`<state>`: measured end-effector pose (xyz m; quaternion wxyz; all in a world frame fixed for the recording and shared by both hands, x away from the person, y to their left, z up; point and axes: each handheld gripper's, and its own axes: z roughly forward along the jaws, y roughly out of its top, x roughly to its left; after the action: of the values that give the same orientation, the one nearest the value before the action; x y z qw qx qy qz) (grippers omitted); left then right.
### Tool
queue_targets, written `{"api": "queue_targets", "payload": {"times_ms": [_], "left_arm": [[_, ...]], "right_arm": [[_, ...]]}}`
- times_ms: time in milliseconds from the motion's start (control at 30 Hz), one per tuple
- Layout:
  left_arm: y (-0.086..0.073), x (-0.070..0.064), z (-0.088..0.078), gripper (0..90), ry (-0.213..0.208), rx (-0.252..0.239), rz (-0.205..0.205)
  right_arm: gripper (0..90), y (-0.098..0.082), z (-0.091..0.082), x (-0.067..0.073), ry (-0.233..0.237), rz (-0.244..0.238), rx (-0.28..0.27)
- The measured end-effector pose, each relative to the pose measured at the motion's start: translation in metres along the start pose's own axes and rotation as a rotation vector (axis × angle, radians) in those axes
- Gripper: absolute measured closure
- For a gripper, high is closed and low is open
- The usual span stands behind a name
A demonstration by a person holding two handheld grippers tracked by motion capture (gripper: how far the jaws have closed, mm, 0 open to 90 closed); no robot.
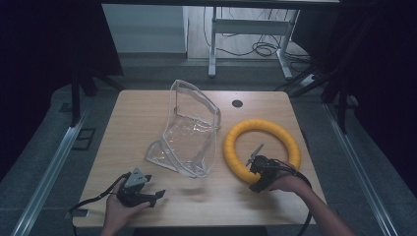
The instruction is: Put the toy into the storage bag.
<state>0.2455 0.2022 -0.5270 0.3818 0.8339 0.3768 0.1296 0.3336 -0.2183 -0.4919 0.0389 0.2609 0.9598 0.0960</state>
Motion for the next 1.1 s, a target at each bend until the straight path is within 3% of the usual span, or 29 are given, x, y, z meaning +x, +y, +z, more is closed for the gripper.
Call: {"api": "queue_targets", "payload": {"times_ms": [367,467,633,833,933,1100], "left_arm": [[0.000,0.000,0.000,21.9,-0.004,-0.002,-0.001],[0.001,0.000,-0.001,22.0,-0.046,-0.038,-0.024],[0.001,0.000,-0.001,22.0,-0.046,-0.038,-0.023],[0.001,0.000,-0.002,22.0,-0.042,-0.039,-0.020],[0.001,0.001,-0.002,22.0,-0.041,-0.039,-0.020],[0.002,0.001,-0.002,22.0,-0.040,-0.040,-0.021]], "right_arm": [[32.6,0.008,0.011,-0.002,-0.009,-0.039,0.068],[34.1,0.011,0.012,-0.004,-0.014,-0.040,0.067],[46.3,0.015,0.012,-0.009,0.029,-0.048,0.079],[48.5,0.022,0.012,-0.012,0.055,-0.082,0.138],[49.0,0.021,0.009,-0.013,0.060,-0.088,0.122],[49.6,0.022,-0.012,-0.017,0.077,-0.071,0.023]]}}
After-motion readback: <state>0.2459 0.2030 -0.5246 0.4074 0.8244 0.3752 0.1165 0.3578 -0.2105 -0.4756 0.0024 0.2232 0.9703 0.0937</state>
